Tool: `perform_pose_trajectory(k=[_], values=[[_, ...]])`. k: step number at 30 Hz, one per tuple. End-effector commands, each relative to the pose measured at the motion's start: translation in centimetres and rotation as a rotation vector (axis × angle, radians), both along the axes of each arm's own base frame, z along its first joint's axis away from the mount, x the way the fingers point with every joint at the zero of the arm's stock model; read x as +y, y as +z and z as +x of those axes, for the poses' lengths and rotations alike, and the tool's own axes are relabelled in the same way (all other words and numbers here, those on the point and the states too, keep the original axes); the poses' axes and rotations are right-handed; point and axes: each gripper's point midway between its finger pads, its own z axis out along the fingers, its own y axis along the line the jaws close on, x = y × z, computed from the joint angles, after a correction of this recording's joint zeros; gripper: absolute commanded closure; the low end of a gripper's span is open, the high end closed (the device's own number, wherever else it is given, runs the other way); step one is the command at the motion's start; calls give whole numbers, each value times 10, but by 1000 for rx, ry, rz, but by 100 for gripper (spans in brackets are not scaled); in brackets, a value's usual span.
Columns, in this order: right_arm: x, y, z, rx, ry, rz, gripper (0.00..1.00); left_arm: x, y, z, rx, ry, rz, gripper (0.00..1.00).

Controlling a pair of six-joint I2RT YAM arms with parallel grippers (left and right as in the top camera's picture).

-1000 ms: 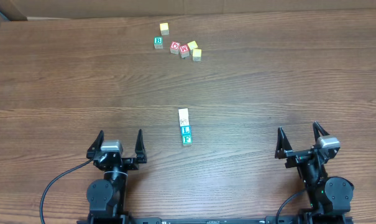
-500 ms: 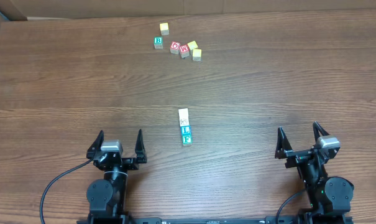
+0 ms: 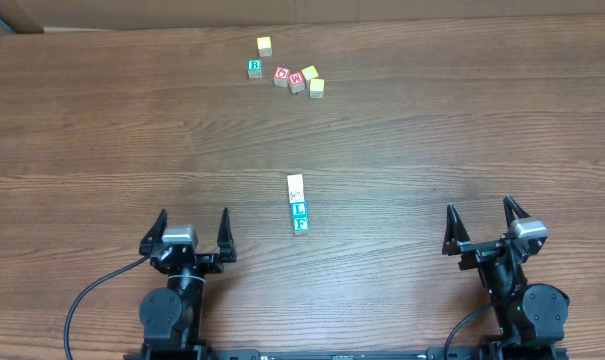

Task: Flip 4 blocks

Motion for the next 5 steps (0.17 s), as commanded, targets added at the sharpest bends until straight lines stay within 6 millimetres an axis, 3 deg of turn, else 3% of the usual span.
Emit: perform_pose_trajectory(k=[1, 5], values=[[-3, -2, 1, -2, -14, -3, 0, -4, 1, 0, -10, -22, 18, 0], [-3, -2, 1, -2, -14, -3, 0, -4, 1, 0, -10, -21, 18, 0]])
